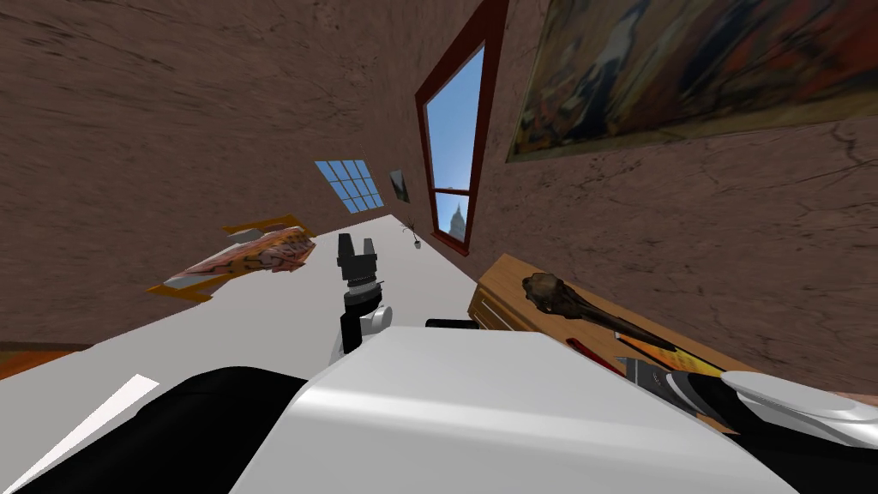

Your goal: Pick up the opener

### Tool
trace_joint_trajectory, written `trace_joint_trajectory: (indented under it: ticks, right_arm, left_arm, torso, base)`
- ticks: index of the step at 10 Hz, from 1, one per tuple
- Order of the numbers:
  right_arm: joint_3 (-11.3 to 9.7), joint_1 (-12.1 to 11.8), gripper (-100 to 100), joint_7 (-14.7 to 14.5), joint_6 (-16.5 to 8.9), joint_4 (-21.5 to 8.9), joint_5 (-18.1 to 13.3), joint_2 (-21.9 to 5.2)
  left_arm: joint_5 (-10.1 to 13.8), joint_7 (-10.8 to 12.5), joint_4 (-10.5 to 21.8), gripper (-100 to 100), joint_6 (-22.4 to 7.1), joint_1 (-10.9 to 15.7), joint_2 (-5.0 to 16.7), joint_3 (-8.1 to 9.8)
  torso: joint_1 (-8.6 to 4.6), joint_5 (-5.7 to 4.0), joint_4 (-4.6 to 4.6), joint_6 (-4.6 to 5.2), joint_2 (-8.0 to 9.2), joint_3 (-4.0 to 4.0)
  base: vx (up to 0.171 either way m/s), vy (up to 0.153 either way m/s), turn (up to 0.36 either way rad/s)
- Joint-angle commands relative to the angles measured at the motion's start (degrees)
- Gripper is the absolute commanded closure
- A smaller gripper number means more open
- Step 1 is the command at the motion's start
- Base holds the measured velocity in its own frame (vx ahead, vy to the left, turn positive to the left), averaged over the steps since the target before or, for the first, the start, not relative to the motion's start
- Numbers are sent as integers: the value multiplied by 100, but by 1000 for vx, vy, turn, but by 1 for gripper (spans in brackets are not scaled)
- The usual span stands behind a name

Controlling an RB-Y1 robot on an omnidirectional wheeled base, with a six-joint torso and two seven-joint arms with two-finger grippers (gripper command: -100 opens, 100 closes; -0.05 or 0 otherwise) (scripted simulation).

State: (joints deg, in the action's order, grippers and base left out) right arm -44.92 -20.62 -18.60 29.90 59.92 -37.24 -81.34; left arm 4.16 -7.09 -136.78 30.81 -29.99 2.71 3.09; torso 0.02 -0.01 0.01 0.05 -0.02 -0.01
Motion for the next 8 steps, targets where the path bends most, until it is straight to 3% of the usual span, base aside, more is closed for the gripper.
trace_joint_trajectory:
  ticks: [1,5,6,7,8]
  right_arm:
    - [0,0,100,0,0,0,0,0]
    - [-1,-2,100,-1,6,0,-1,4]
    - [-1,-2,0,-1,5,0,0,4]
    - [183,-66,100,-73,200,-278,-11,102]
    - [310,-119,100,-119,337,-441,-12,154]
  left_arm:
    - [0,0,0,0,0,0,0,0]
    - [0,0,0,0,0,0,0,0]
    - [0,0,0,0,0,0,0,0]
    - [0,0,0,0,0,0,0,0]
    - [0,0,0,0,0,1,0,-1]
  torso:
    - [0,0,0,0,0,0]
    - [2,2,2,0,5,3]
    - [3,3,2,-1,5,3]
    - [3,3,2,-1,5,4]
    - [6,3,5,-12,9,7]
  base:
    - [0,0,0]
    - [0,0,0]
    - [0,0,0]
    - [-30,27,176]
    - [-51,45,212]
